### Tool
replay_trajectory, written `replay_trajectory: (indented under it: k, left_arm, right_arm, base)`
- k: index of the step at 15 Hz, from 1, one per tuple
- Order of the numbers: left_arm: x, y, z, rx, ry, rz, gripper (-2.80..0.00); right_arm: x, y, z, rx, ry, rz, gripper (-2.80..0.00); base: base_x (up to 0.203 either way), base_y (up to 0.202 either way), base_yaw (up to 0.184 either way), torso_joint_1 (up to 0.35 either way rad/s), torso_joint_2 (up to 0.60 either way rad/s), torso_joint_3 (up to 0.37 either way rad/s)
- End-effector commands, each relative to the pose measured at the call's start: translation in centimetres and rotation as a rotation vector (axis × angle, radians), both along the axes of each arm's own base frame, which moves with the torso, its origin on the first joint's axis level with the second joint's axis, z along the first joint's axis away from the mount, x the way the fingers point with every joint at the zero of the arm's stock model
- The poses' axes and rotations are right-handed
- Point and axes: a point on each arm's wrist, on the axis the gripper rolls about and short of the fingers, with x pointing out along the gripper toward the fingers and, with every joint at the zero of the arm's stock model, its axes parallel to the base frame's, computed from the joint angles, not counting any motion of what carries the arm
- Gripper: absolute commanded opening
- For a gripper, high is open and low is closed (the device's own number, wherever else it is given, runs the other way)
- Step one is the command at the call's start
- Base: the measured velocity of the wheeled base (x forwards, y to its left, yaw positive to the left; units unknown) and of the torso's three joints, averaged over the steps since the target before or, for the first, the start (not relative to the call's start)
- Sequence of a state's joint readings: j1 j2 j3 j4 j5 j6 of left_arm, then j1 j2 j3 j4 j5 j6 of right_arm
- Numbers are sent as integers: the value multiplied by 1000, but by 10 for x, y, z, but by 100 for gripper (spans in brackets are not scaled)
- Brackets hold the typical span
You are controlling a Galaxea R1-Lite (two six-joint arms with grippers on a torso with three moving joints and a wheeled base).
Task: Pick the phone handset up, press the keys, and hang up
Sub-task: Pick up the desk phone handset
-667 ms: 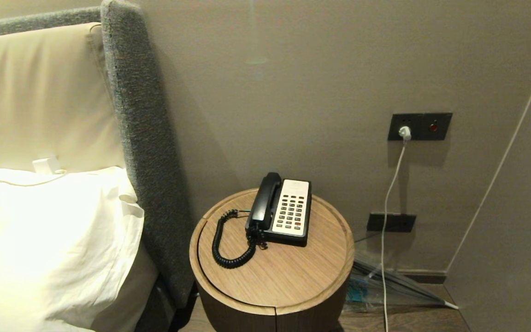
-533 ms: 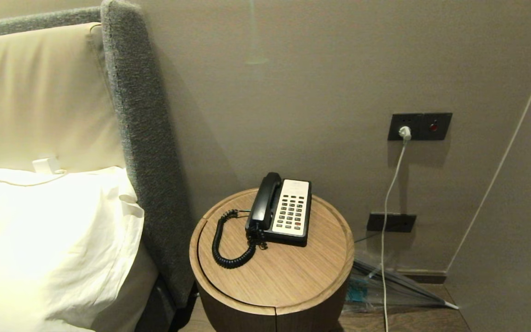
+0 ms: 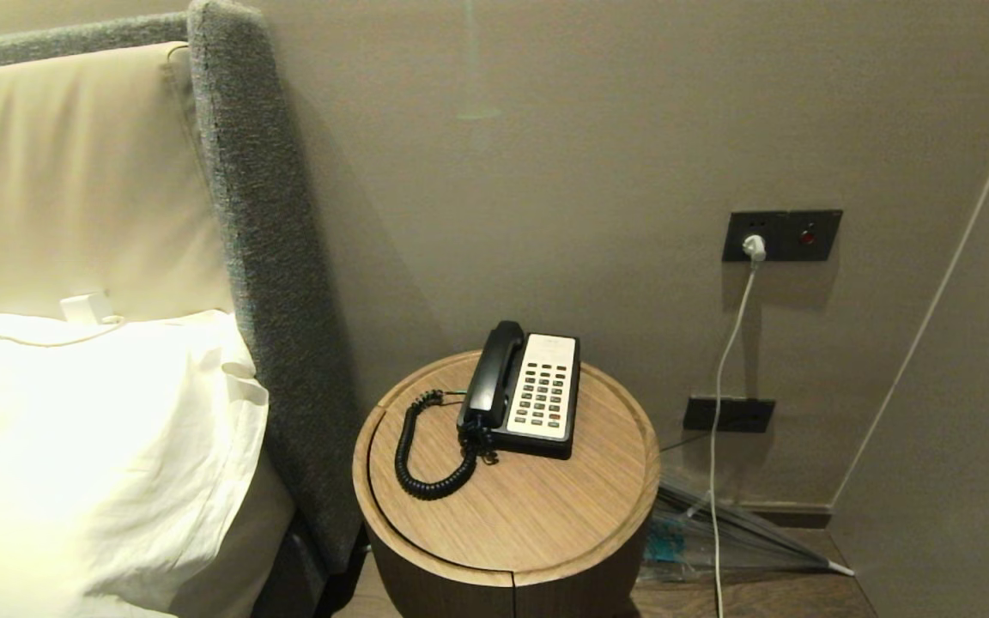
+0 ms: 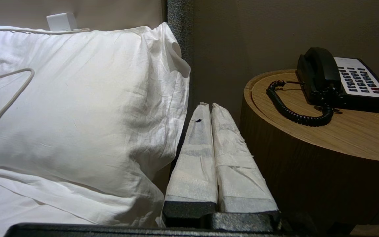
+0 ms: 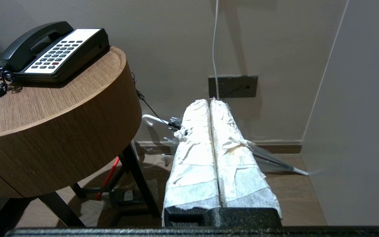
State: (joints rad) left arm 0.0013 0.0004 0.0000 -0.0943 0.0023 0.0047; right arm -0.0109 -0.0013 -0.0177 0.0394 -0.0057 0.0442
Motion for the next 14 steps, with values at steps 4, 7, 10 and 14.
replay_trajectory:
  k: [4,7,10,14]
  left_arm:
    - [3,0,-11,0,39,1,-280]
    - [3,0,-11,0,39,1,-280]
    - [3,0,-11,0,39,1,-280]
    - [3,0,-11,0,39,1,-280]
  right_arm:
    - [0,0,0,0,-2,0,-280]
    - [0,0,0,0,-1,0,-280]
    - [0,0,0,0,-1,0,-280]
    - [0,0,0,0,-1,0,-280]
  base:
    - [0,0,0,0,0,0]
    - [0,0,0,0,0,0]
    - [0,0,0,0,0,0]
    - [0,0,0,0,0,0]
